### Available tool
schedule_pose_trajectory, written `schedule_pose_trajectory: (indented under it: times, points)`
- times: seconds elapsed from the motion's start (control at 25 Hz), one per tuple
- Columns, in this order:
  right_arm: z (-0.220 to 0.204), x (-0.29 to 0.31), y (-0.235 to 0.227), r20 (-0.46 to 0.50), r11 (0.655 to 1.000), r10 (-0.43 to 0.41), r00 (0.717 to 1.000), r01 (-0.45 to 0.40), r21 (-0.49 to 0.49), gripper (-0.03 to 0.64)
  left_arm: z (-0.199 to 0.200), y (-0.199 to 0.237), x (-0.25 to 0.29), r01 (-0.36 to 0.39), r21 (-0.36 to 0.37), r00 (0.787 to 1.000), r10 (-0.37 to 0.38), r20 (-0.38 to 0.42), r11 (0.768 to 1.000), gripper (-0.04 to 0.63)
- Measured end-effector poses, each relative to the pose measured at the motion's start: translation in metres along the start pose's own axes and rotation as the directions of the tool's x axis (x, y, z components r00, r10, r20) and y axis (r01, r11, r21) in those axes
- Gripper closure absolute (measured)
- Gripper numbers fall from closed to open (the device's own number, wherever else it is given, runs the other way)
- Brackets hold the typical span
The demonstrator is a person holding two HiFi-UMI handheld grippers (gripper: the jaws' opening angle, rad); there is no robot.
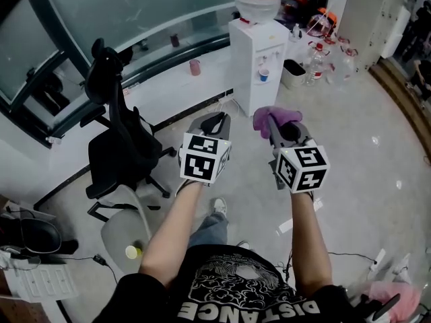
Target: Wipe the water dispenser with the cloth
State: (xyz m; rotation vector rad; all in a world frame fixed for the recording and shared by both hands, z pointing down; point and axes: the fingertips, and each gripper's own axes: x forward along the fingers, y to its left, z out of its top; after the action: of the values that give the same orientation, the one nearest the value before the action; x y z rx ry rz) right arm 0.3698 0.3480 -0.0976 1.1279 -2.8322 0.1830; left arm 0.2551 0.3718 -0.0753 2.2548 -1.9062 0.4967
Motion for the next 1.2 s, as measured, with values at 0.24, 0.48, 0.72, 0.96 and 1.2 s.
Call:
schedule_pose_trajectory:
  times: [0.24,0.48,0.72,0.96,1.2]
  points:
    - [-0.005,0.047,-0.023,-0.020,1.000,0.008,1.000,-0.009,-0.019,0.570,0.003,0.028,0.047,-0.010,-0.011,1.000,0.010,0.004,1.000,0.551]
    - [0.001,0.135,-0.043,-0.047,1.000,0.012,0.999,-0.013,-0.017,0.571,0.013,0.090,0.113,-0.007,-0.021,1.000,0.007,-0.005,1.000,0.551]
    - [0.019,0.236,-0.062,-0.070,1.000,0.007,0.998,-0.008,-0.014,0.571,0.029,0.159,0.185,0.020,-0.022,1.000,-0.020,-0.021,1.000,0.551]
    - [0.029,0.320,-0.069,-0.092,1.000,-0.002,0.996,0.000,-0.020,0.571,0.038,0.222,0.239,0.043,-0.038,0.999,-0.044,-0.028,0.998,0.551]
    - [0.039,0.366,-0.070,-0.096,0.999,-0.014,0.995,0.011,-0.035,0.571,0.048,0.253,0.270,0.075,-0.032,0.997,-0.075,-0.010,0.997,0.551]
